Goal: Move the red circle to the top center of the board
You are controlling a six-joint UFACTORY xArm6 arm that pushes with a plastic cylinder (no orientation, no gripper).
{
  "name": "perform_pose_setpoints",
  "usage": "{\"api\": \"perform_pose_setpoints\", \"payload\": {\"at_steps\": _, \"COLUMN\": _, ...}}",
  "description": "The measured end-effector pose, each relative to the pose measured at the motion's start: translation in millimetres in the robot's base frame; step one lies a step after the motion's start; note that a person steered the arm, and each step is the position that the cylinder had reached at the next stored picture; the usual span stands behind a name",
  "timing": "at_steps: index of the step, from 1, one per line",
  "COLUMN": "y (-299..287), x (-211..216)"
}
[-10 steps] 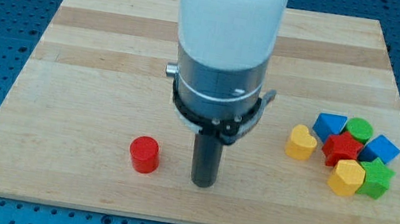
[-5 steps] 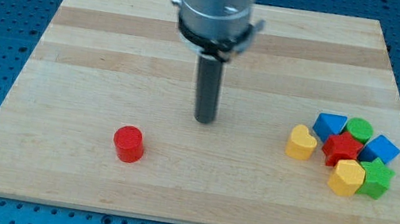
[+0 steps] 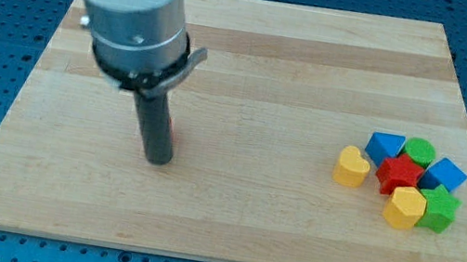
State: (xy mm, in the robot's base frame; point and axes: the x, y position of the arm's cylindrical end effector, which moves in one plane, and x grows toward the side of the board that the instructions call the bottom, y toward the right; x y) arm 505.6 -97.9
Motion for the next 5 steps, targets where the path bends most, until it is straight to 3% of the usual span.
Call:
{"api": "perform_pose_setpoints", "payload": {"at_steps": 2, "y": -2, "x": -55}}
{"api": "perform_pose_setpoints", "payload": {"at_steps": 4, "y": -18, "x": -45}}
{"api": "perform_pose_setpoints", "payload": {"at_steps": 5, "y": -19, "x": -91}}
